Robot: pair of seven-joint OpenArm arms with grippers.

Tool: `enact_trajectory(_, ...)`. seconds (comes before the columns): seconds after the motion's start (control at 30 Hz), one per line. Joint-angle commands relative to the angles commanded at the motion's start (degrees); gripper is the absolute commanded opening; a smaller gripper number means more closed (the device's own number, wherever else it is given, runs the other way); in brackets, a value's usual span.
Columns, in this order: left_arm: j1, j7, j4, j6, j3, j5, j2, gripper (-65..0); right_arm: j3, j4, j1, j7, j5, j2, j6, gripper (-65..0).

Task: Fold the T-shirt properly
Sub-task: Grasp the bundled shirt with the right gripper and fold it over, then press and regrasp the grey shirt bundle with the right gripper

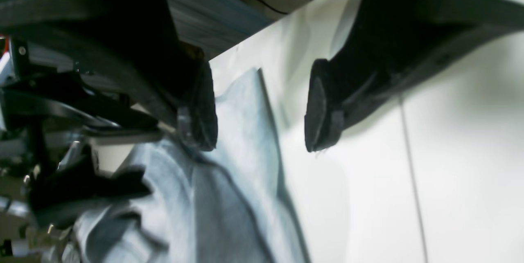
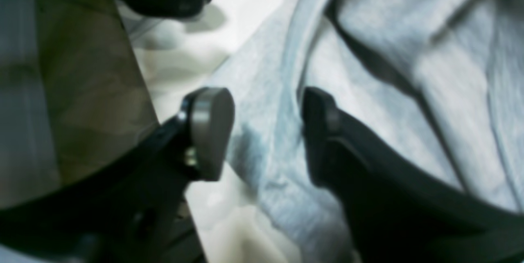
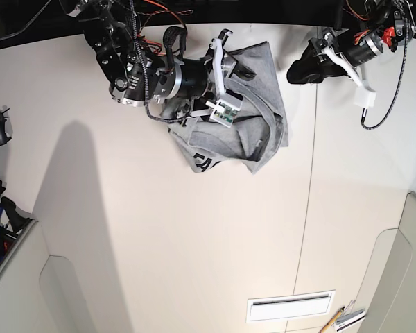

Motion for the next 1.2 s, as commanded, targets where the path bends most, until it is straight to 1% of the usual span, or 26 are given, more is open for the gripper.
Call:
enact_trajectory(0.07, 1.42, -0.02, -0.39, 0.0, 0.02, -0.48, 0.17, -27.7, -0.07, -0.09, 0.0, 0.72, -0.72, -0.15, -0.57, -31.8)
enact_trajectory(0.17, 2.51, -0.02, -0.5, 0.0, 0.02, -0.85, 0.15, -27.7, -0.42, -0.57, -0.04, 0.55, -0.96, -0.13, -0.52, -32.2)
enact_trajectory(0.2, 2.69, -0.02, -0.5, 0.0, 0.02, -0.83, 0.15, -27.7, -0.42, -1.38, -0.02, 0.55, -0.94, -0.13, -0.52, -34.2)
enact_trajectory(0.23, 2.69, 0.02, -0.5, 0.0, 0.02, -0.83, 0.15, -27.7, -0.42, -2.56, -0.02, 0.57, -0.9, -0.13, -0.52, -39.3)
enact_trajectory(0.3, 2.64, -0.04, -0.5, 0.0, 0.02, -0.85, 0.13, -27.7, -0.42, -5.62, -0.02, 0.57, -0.46, -0.13, -0.52, -52.0)
enact_trajectory(0.33, 2.49, -0.04, -0.5, 0.0, 0.0, -0.9, 0.13, -27.7, -0.42, -7.1, -0.02, 0.55, 0.42, -0.13, -0.5, -54.5)
enact_trajectory(0.37, 2.47, -0.04, -0.5, 0.0, 0.0, -0.9, 0.11, -27.7, -0.46, -8.07, -0.04, 0.48, 1.68, -0.13, -0.26, -54.6)
enact_trajectory(0.4, 2.47, -0.04, -0.5, 0.0, 0.0, -0.9, 0.11, -27.7, -0.76, -8.31, -0.04, 0.09, 3.06, -0.13, 0.66, -54.6)
enact_trajectory(0.43, 2.49, -0.04, -0.5, 0.0, 0.0, -0.9, 0.09, -27.7, -1.31, -8.07, -0.04, -0.22, 4.44, -0.13, 1.05, -54.6)
enact_trajectory(0.5, 2.49, -0.04, -0.5, 0.0, 0.0, -0.9, 0.09, -27.7, -3.04, -6.38, -0.04, -0.42, 5.97, -0.15, 1.03, -54.6)
enact_trajectory(0.57, 2.49, -0.02, -0.5, 0.0, 0.0, -1.07, -0.17, -27.7, -5.33, -4.13, -0.04, -1.09, 5.95, -0.46, 0.98, -54.6)
enact_trajectory(0.7, 2.49, -0.04, -0.5, 0.0, -1.16, -1.07, -3.13, -27.7, -10.23, -2.27, -0.04, -1.2, 5.95, -2.12, 0.96, -54.5)
enact_trajectory(0.77, 2.49, -0.04, -0.5, 0.0, -3.8, -1.09, -4.48, -27.7, -12.39, -2.27, -0.15, -1.22, 5.95, -2.86, 0.96, -52.0)
enact_trajectory(0.83, 2.49, -0.04, -0.5, 0.0, -7.54, -1.57, -5.49, -27.7, -13.66, -2.27, -0.15, -1.2, 5.88, -3.54, 0.96, -45.9)
enact_trajectory(0.87, 2.51, -0.02, -0.5, 0.0, -9.44, -2.75, -5.95, -27.7, -13.68, -2.27, -0.15, -1.2, 5.79, -4.0, 0.96, -43.4)
enact_trajectory(0.9, 2.51, 0.02, -0.5, 0.0, -11.21, -4.33, -6.36, -27.7, -13.51, -2.25, -0.02, -1.14, 5.25, -4.68, 0.94, -42.0)
enact_trajectory(0.97, 2.49, 1.03, -0.5, 0.0, -13.81, -7.56, -6.69, -27.7, -11.93, -2.25, -0.02, -0.9, 3.32, -6.97, 0.04, -41.8)
enact_trajectory(1.07, 2.51, 3.76, -0.5, 0.0, -14.4, -11.43, -6.64, -27.7, -6.4, -2.25, 0.0, -0.55, 1.84, -11.41, -1.2, -41.8)
enact_trajectory(1.13, 2.51, 3.89, -0.5, 0.0, -14.4, -11.91, -6.47, -27.7, -1.57, -2.27, 0.0, 0.66, 0.31, -13.73, -1.46, -41.8)
enact_trajectory(1.2, 2.51, 3.89, -0.5, 0.0, -14.4, -11.82, -6.38, -27.7, 2.47, -2.32, 0.0, 2.23, -1.2, -14.73, -1.88, -41.8)
